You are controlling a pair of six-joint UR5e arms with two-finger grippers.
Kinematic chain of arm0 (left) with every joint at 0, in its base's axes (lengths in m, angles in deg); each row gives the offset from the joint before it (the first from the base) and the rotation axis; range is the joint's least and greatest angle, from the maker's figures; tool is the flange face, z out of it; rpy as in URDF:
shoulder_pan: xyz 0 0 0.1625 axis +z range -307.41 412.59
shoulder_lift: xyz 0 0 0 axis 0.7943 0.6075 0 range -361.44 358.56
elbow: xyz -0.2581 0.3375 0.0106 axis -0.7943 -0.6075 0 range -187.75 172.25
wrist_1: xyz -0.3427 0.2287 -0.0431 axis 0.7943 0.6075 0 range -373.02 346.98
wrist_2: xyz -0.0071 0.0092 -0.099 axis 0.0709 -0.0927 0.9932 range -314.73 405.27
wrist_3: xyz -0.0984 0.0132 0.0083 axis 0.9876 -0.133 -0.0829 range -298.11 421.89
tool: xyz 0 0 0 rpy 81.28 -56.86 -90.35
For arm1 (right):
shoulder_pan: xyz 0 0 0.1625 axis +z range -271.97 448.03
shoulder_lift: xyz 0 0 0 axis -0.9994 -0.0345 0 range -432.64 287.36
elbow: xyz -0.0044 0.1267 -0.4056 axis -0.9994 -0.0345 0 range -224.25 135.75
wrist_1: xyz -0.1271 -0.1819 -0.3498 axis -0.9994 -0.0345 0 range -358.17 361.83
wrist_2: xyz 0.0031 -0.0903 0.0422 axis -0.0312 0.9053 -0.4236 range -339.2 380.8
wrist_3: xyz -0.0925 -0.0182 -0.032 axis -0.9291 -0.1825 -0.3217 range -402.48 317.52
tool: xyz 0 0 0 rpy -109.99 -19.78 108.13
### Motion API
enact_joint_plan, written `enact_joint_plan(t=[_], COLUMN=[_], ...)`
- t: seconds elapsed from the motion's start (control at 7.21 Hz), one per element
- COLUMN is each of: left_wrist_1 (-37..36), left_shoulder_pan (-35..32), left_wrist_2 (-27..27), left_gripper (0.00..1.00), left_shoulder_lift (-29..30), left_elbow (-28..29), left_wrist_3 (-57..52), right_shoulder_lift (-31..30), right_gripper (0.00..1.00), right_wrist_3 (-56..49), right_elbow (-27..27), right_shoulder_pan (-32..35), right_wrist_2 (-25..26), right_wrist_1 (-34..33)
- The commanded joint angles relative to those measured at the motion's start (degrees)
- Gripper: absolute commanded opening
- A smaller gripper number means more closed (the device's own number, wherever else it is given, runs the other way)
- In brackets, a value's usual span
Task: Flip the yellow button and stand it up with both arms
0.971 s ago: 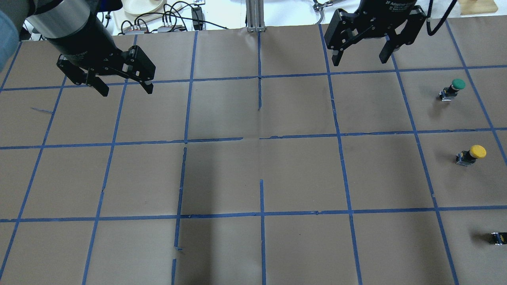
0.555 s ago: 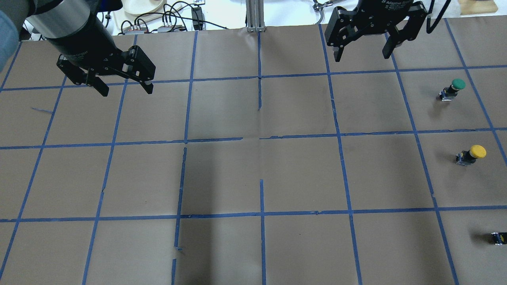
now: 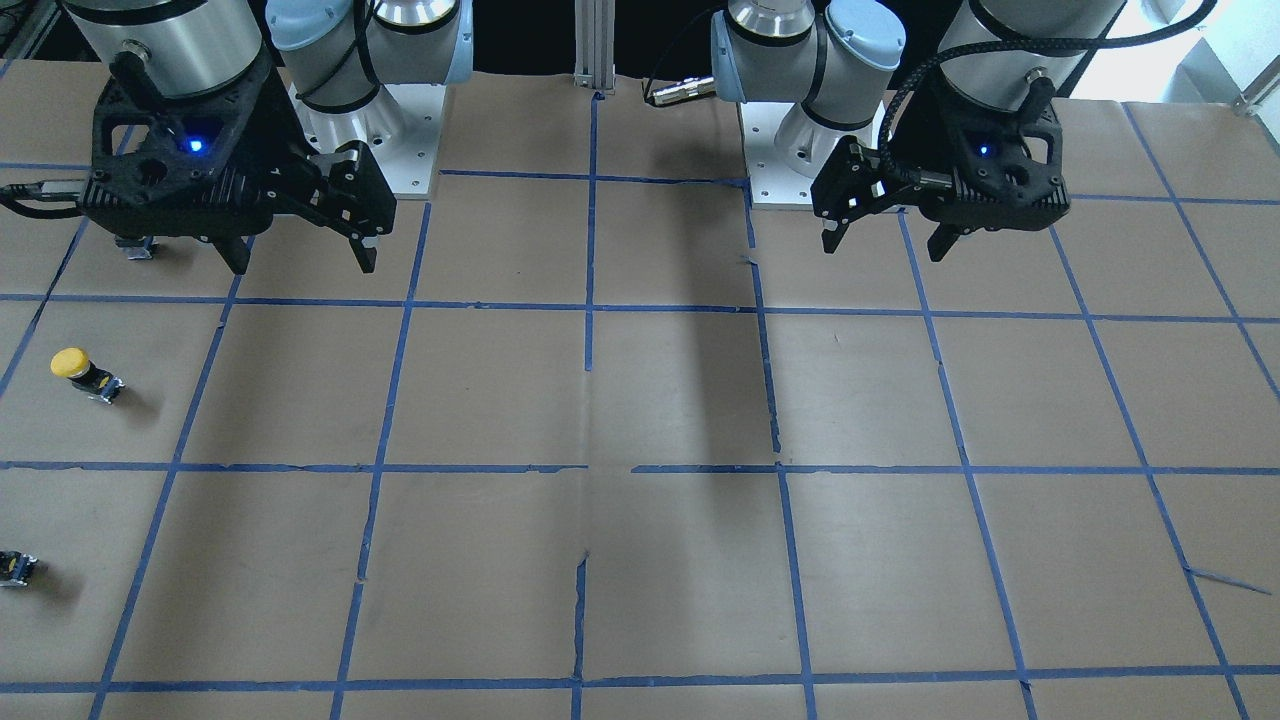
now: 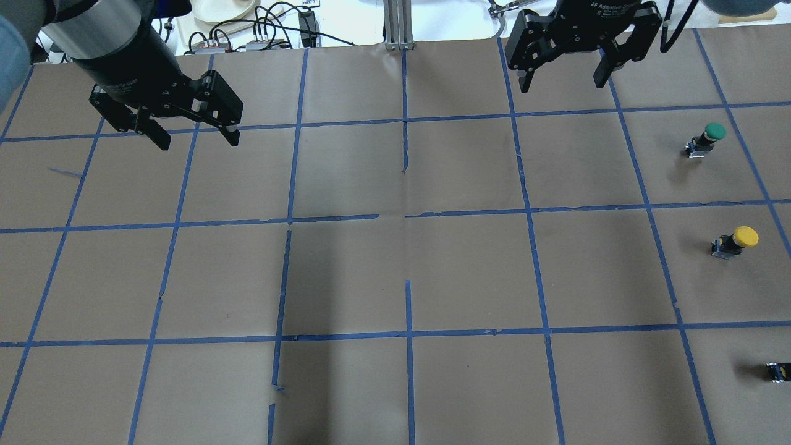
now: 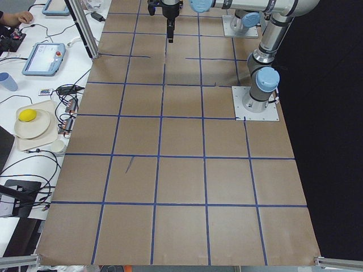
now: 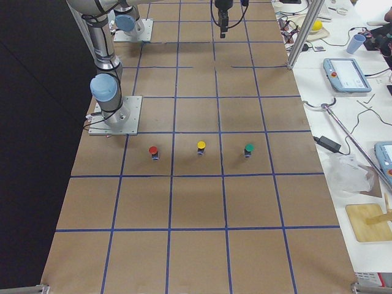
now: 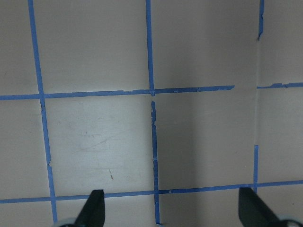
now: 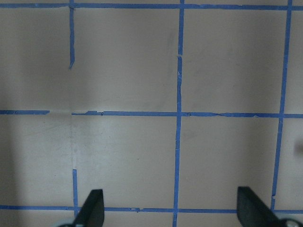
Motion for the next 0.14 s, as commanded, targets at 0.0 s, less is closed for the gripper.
enact_joint_plan(t=[0.0], left_wrist_1=[0.1], left_shoulder_pan=[-0.1], left_wrist_2=[0.0], left_gripper=[1.0], left_shoulder_lift=[-0.1], left_elbow=[-0.1], left_wrist_3=[0.0], right_shoulder_lift=[0.0], right_gripper=[1.0], right_wrist_3=[0.0], right_elbow=[0.3], right_shoulder_pan=[0.0], right_wrist_2=[0.1], right_wrist_1=[-0.1])
